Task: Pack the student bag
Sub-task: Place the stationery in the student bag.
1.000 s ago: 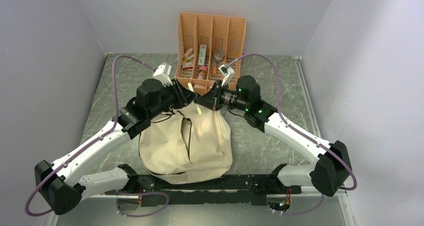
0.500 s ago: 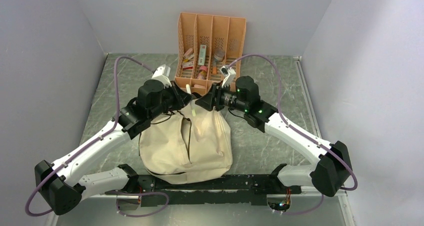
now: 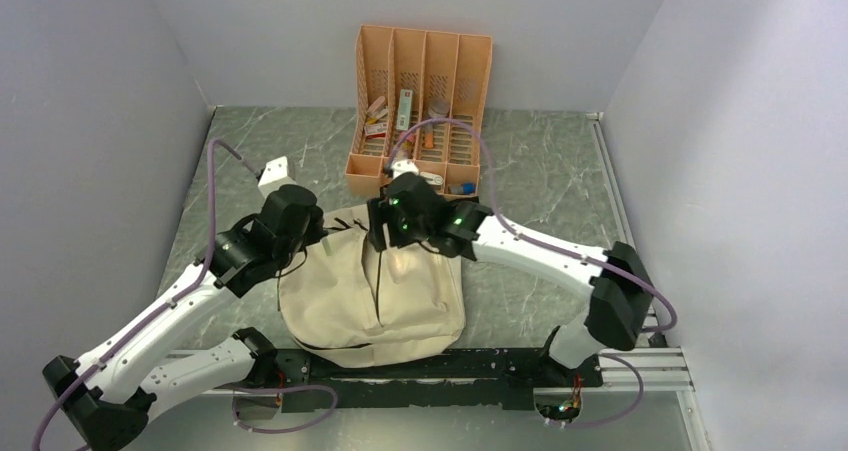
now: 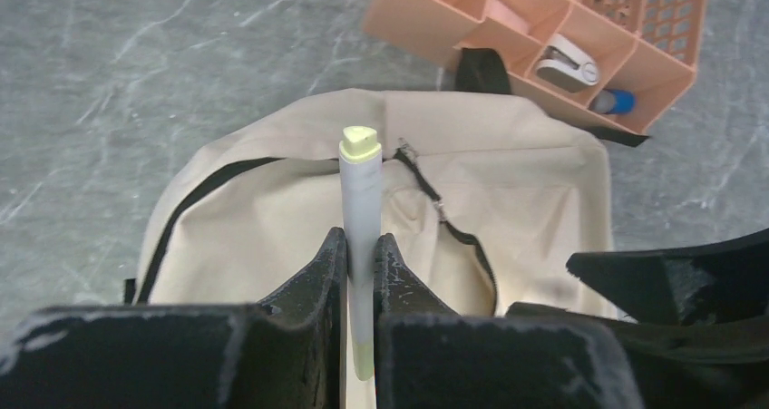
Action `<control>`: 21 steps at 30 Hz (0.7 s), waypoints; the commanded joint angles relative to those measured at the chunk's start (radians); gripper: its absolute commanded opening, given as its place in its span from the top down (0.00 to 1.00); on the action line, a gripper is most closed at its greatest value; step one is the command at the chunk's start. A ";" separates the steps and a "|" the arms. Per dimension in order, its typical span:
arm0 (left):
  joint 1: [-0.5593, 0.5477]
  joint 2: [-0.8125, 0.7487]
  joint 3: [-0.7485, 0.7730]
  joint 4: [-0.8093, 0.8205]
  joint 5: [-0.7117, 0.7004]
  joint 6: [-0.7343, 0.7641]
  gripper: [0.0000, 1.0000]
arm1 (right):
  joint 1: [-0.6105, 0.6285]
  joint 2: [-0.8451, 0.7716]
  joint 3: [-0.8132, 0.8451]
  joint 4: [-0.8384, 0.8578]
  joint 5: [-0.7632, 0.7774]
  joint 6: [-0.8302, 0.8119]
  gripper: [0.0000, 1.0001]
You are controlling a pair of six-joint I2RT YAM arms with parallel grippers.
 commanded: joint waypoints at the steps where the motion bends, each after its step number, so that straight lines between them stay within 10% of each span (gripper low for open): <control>1: 0.004 -0.057 -0.031 -0.078 -0.070 -0.020 0.95 | 0.086 0.081 0.060 -0.165 0.147 0.002 0.30; 7: 0.004 -0.077 -0.075 -0.004 0.030 0.026 0.95 | 0.125 0.159 0.086 -0.205 0.181 0.031 0.42; 14: 0.004 -0.068 -0.103 0.059 0.234 0.018 0.95 | 0.126 0.101 0.060 -0.153 0.213 0.030 0.86; 21: 0.004 -0.031 -0.181 0.228 0.500 -0.004 0.95 | 0.124 -0.010 -0.014 -0.005 0.203 0.034 1.00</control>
